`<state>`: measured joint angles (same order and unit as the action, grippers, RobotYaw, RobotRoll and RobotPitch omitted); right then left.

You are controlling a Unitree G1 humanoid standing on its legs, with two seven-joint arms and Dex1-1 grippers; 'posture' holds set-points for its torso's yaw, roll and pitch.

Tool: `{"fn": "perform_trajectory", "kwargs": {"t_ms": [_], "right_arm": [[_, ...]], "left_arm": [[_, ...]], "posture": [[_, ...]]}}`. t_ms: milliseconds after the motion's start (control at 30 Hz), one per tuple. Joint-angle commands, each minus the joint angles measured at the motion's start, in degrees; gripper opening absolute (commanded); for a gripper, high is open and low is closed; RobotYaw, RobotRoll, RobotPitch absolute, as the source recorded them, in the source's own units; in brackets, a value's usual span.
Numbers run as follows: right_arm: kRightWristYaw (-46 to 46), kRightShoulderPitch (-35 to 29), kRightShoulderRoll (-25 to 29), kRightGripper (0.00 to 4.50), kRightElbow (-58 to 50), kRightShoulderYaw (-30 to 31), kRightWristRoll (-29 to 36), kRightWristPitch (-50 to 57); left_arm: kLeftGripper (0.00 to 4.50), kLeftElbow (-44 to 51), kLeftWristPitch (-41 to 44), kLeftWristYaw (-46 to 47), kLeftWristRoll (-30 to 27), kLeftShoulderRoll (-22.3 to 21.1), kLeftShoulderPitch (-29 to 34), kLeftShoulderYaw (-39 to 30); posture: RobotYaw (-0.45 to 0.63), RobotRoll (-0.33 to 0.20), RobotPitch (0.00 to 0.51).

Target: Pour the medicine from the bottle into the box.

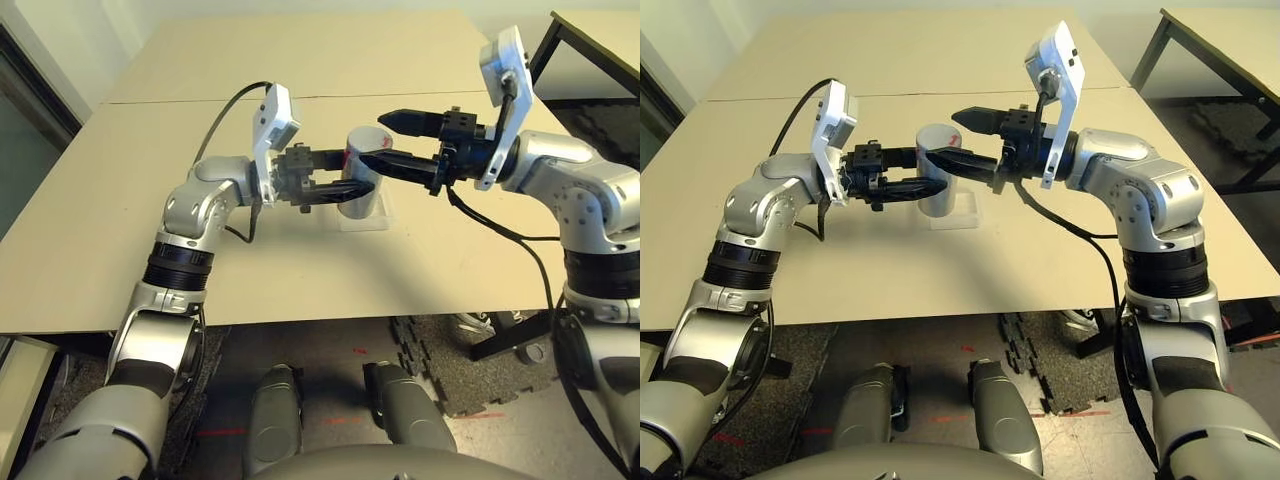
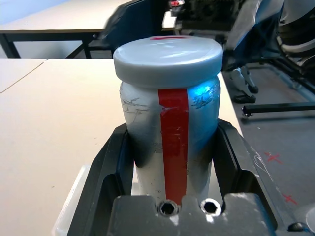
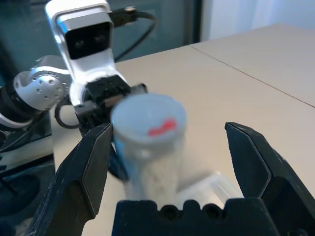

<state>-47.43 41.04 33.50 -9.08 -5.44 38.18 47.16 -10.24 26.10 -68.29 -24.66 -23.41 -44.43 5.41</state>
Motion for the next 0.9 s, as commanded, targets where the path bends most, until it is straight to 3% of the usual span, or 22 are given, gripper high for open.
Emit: {"fn": "perform_trajectory", "kwargs": {"t_ms": [33,167,433,900], "right_arm": [[2.14,-1.34,1.61,4.50,-1.57,-2.57,1.09,2.17],[1.92,-2.89,2.89,4.50,-5.83,-3.02,4.68,5.99],[3.95,-0.71,0.24,4.50,-8.42,-0.59,7.57,8.10],[4.93,5.22,-5.79,4.50,-2.69,8.45,-0.68,2.14]], "left_arm": [[2.47,-0.45,-1.20,-1.89,-0.07,-0.09,-0.14,0.77],[2.47,-1.93,-1.99,-2.35,0.41,-0.20,-0.71,0.70],[2.47,-3.65,-2.80,-2.71,0.82,0.08,-1.93,1.09],[2.47,-3.47,-3.05,-2.49,0.82,0.64,-1.92,1.55]], "posture": [[-0.19,0.000,0.099],[-0.19,0.000,0.100],[-0.20,0.000,0.100],[-0.18,0.000,0.102]]}}
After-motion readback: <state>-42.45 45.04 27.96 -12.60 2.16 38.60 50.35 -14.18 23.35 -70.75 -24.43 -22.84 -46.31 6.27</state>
